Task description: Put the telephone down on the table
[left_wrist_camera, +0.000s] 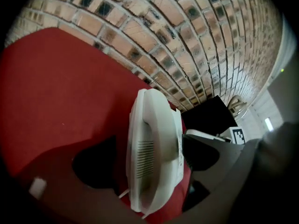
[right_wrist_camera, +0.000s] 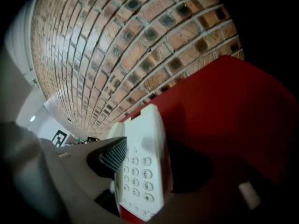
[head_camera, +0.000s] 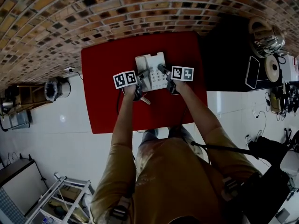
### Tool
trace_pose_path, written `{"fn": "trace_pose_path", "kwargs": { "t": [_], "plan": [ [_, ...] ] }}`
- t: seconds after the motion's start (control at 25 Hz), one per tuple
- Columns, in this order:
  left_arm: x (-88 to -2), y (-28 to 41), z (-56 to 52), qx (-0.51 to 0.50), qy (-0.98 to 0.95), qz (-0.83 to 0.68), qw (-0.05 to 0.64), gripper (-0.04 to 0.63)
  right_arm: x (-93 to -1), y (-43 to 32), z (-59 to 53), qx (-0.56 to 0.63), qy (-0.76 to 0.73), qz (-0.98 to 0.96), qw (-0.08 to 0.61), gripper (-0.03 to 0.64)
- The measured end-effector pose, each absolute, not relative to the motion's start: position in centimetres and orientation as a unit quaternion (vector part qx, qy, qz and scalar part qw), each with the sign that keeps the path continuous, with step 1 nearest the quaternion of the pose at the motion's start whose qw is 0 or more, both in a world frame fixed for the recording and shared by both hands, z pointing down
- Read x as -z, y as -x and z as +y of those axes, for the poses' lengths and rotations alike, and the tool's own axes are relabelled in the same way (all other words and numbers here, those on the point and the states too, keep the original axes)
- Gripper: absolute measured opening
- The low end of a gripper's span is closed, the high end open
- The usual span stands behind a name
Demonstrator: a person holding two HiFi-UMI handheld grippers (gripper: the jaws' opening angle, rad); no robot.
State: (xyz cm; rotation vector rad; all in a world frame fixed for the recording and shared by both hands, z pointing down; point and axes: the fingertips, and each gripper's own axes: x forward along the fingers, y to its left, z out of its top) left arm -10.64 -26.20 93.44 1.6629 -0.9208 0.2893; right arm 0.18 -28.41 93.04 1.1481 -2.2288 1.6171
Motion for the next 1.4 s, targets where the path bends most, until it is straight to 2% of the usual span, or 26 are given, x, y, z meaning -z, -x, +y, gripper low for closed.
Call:
{"fn": "trace_pose_path", "kwargs": {
  "t": [0.12, 0.28, 0.56, 0.64, 0.72, 0.8, 0.84, 1.04, 1.4],
  "plan": [
    [-90.2, 12.4, -25.9, -0.122, -0.726, -0.418, 0.532, 0.426, -88.3, -1.4, -29.3, -0.48, -0.387, -0.785, 0.059, 0.285],
    [-82.7, 13.5, -24.6, -0.048, -0.763, -0.431, 0.48, 0.426, -79.5, -2.3, -28.3, -0.368, -0.379, -0.848, 0.037, 0.286],
    [-65.6, 14.1, -18.7, 0.095, -0.826, -0.454, 0.319, 0.426, -62.7, -3.1, -22.1, -0.2, -0.364, -0.905, -0.098, 0.285],
    [-60.6, 14.2, -16.4, 0.123, -0.839, -0.475, 0.235, 0.426, -59.0, -3.3, -19.5, -0.105, -0.378, -0.915, -0.093, 0.284],
    [-56.6, 14.8, -13.7, 0.101, -0.834, -0.531, 0.108, 0.42, -56.3, -3.2, -16.9, -0.004, -0.399, -0.914, -0.067, 0.284],
    [-54.3, 15.6, -11.0, 0.066, -0.811, -0.581, 0.009, 0.419, -54.8, -3.0, -14.5, 0.035, -0.412, -0.908, -0.07, 0.284],
    [-53.7, 15.8, -9.7, 0.064, -0.802, -0.593, -0.011, 0.419, -54.4, -3.1, -13.5, 0.033, -0.416, -0.905, -0.081, 0.284],
    [-52.4, 16.1, -6.3, 0.107, -0.799, -0.592, 0.012, 0.419, -52.6, -2.1, -10.5, 0.02, -0.396, -0.911, -0.112, 0.279],
    [-52.3, 17.5, -6.3, 0.102, -0.793, -0.601, -0.008, 0.419, -51.1, -1.5, -10.6, 0.043, -0.414, -0.904, -0.095, 0.28]
  ]
}}
